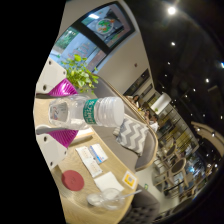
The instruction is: Pour water
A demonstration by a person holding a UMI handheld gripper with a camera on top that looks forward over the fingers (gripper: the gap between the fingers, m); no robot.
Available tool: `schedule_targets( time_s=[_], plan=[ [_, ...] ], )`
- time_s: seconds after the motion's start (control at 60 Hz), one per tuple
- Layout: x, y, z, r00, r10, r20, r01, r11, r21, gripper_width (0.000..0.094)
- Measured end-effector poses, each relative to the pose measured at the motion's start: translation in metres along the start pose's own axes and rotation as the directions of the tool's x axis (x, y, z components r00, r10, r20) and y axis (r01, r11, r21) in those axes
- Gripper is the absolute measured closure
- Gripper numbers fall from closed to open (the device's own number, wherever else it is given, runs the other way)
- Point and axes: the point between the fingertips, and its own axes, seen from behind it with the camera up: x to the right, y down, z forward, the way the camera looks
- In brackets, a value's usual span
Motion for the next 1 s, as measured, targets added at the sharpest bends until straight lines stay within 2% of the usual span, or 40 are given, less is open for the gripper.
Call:
schedule_targets(
  time_s=[0.033,0.083,0.167,0.233,0.367,0.633,0.683,0.767,0.85,0.867,0.967,1.0],
  plan=[
    [0.021,-0.015,-0.001,0.993,-0.108,-0.041,0.109,0.994,0.02,0.0537],
    [0.046,-0.029,0.037,0.957,-0.262,-0.121,0.267,0.963,0.024,0.0537],
    [0.084,-0.04,0.031,0.851,-0.477,-0.221,0.486,0.874,-0.019,0.0537],
    [0.125,-0.044,0.037,0.769,-0.58,-0.268,0.589,0.806,-0.056,0.0538],
    [0.173,-0.027,0.051,0.72,-0.63,-0.291,0.624,0.772,-0.125,0.0537],
    [0.228,0.008,0.062,0.719,-0.629,-0.296,0.607,0.775,-0.173,0.0519],
    [0.225,0.006,0.063,0.726,-0.624,-0.289,0.613,0.778,-0.14,0.0516],
    [0.224,0.006,0.06,0.73,-0.621,-0.286,0.616,0.779,-0.12,0.047],
    [0.227,0.01,0.06,0.732,-0.617,-0.289,0.599,0.785,-0.157,0.042],
    [0.229,0.011,0.061,0.733,-0.615,-0.29,0.592,0.787,-0.171,0.0392],
    [0.235,0.019,0.048,0.742,-0.597,-0.307,0.552,0.803,-0.225,0.0066],
    [0.234,0.019,0.04,0.743,-0.592,-0.313,0.544,0.806,-0.233,0.0095]
  ],
)
